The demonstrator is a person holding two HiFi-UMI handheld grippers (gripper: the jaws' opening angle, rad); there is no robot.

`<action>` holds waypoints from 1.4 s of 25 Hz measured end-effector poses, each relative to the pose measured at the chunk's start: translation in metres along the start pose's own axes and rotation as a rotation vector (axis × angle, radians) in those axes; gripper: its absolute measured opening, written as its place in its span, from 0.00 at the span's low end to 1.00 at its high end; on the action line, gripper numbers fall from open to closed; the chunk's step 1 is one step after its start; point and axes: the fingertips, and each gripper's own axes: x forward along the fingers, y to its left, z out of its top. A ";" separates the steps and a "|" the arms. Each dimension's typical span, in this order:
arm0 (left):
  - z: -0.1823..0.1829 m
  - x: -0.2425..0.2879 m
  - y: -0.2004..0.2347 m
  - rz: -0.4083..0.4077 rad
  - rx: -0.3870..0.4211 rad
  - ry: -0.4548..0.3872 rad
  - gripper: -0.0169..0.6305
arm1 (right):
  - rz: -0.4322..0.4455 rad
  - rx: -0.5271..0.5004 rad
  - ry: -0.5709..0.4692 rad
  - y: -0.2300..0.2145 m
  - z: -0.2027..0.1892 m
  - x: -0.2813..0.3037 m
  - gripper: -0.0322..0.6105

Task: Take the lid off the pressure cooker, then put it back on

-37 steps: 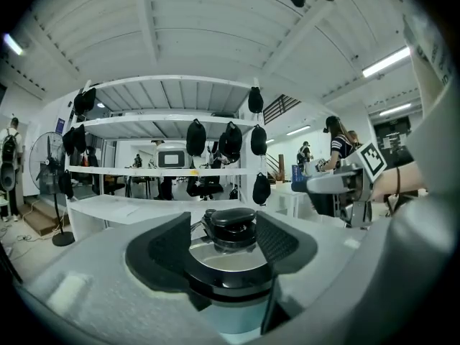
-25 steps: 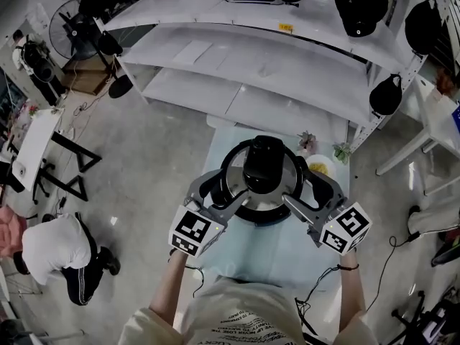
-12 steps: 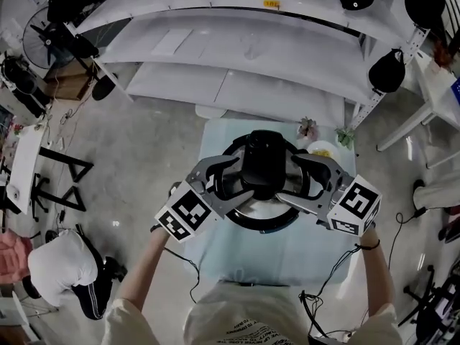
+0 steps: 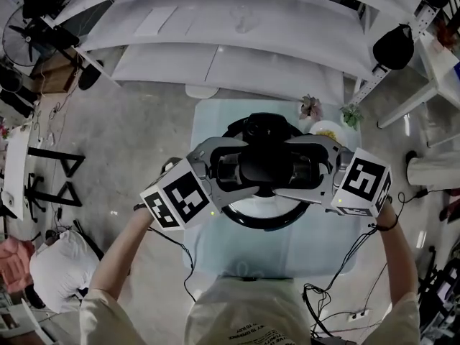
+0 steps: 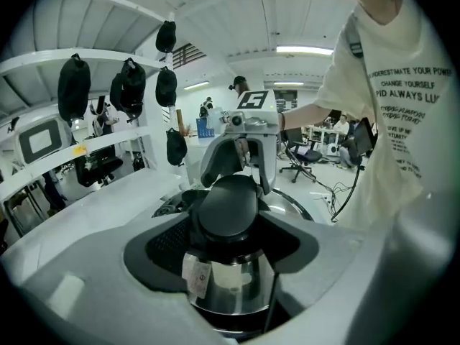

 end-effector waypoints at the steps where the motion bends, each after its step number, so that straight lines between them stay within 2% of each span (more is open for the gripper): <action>1: 0.001 0.002 -0.001 -0.010 0.008 -0.003 0.46 | 0.009 -0.005 0.009 0.000 -0.001 0.002 0.55; 11: 0.004 0.012 -0.005 -0.091 0.037 -0.034 0.46 | 0.058 -0.064 0.088 0.004 -0.008 0.017 0.55; 14: 0.005 0.012 -0.005 -0.105 0.028 -0.043 0.46 | 0.062 -0.105 0.105 0.006 -0.009 0.018 0.48; 24: 0.005 0.014 -0.005 -0.097 0.032 -0.096 0.46 | 0.045 -0.121 0.090 0.005 -0.011 0.020 0.48; 35: 0.003 0.014 -0.005 -0.090 0.043 -0.058 0.46 | 0.025 -0.101 0.140 0.003 -0.013 0.020 0.48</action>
